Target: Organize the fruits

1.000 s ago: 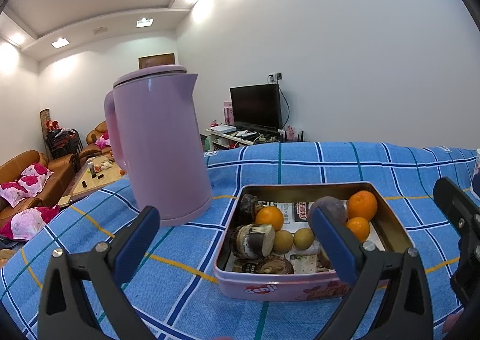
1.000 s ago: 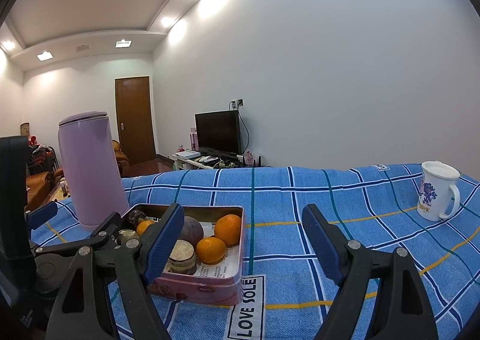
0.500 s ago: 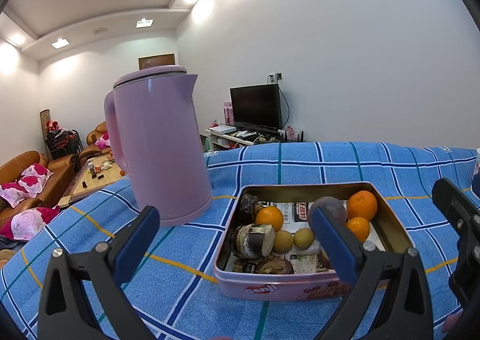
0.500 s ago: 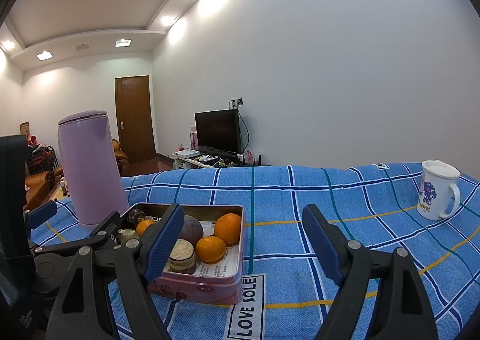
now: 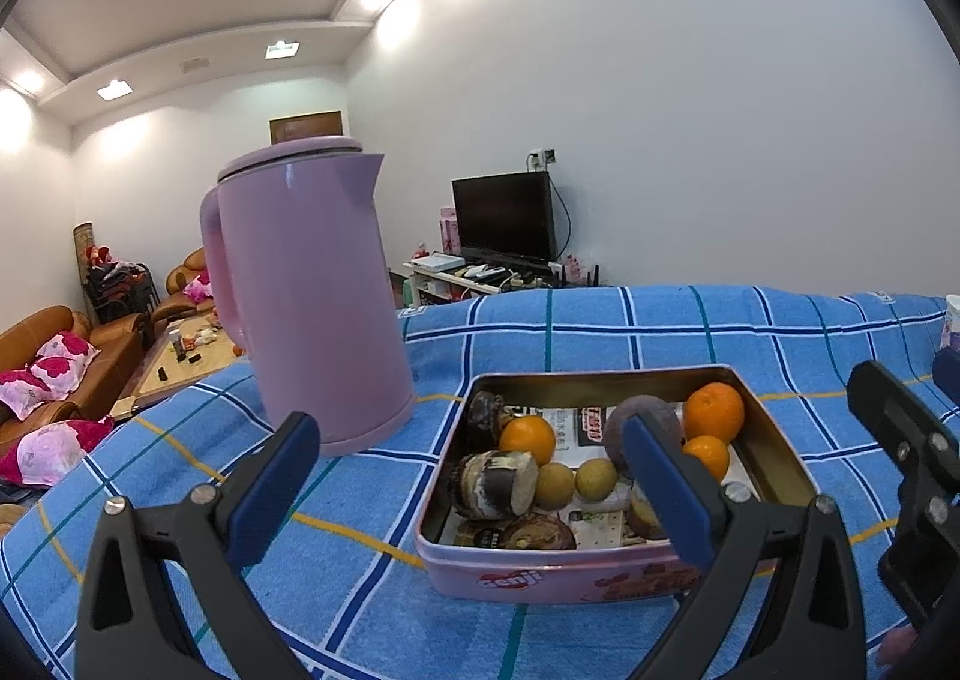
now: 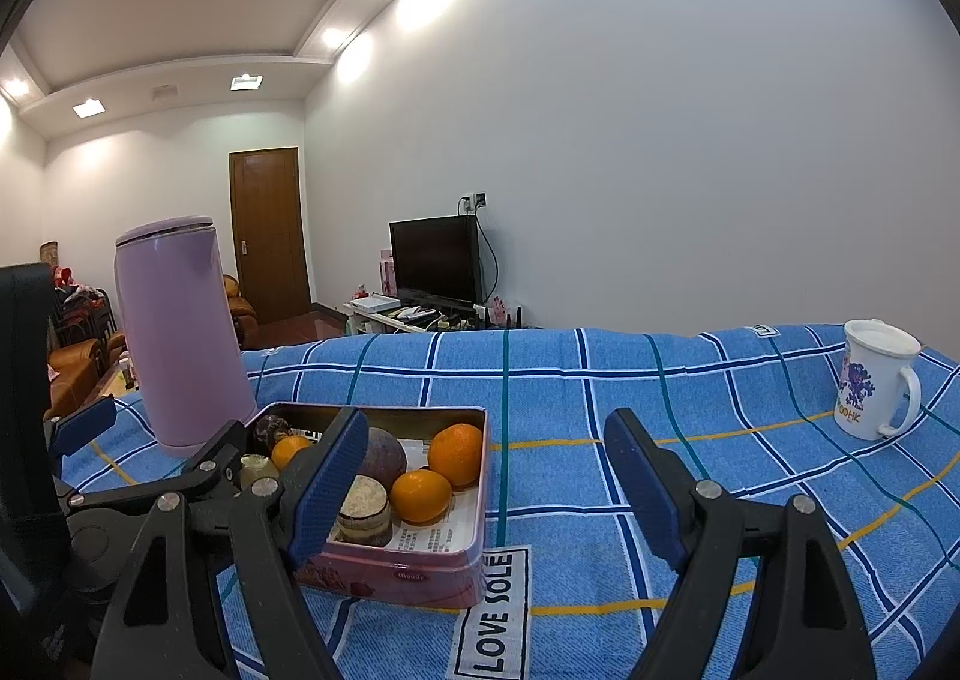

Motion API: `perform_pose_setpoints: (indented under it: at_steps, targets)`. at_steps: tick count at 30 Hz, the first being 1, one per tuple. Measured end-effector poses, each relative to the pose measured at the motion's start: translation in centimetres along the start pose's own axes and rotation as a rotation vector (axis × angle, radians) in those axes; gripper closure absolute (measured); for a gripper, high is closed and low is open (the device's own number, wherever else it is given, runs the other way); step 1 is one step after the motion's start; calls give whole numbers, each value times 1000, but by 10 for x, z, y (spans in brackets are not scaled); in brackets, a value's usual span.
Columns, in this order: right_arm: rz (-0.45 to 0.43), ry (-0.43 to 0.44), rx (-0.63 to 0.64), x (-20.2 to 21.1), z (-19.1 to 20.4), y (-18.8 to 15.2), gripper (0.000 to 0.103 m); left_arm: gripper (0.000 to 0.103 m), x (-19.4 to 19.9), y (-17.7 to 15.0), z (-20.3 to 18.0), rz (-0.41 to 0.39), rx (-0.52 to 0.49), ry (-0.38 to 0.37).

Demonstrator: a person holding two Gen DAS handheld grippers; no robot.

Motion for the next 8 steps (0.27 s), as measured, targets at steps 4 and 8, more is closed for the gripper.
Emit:
perform_pose_setpoints:
  at_steps: [4, 8]
  targets:
    - [3, -2, 0, 0, 0, 0, 21, 0, -1, 0, 0, 6, 2, 2]
    - [8, -7, -1, -1, 0, -1, 21, 0, -3, 0, -2, 11, -1, 2]
Point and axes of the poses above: each gripper's, at about its wrist camera, not at the fingertips, and x roughly against the way its jaws point, z to its left, y to its top, the point moved 4 cm from there along -x, roughly the way its jaws point, and after that the axes turned 9 degrees about z, right-handed, at the moved point
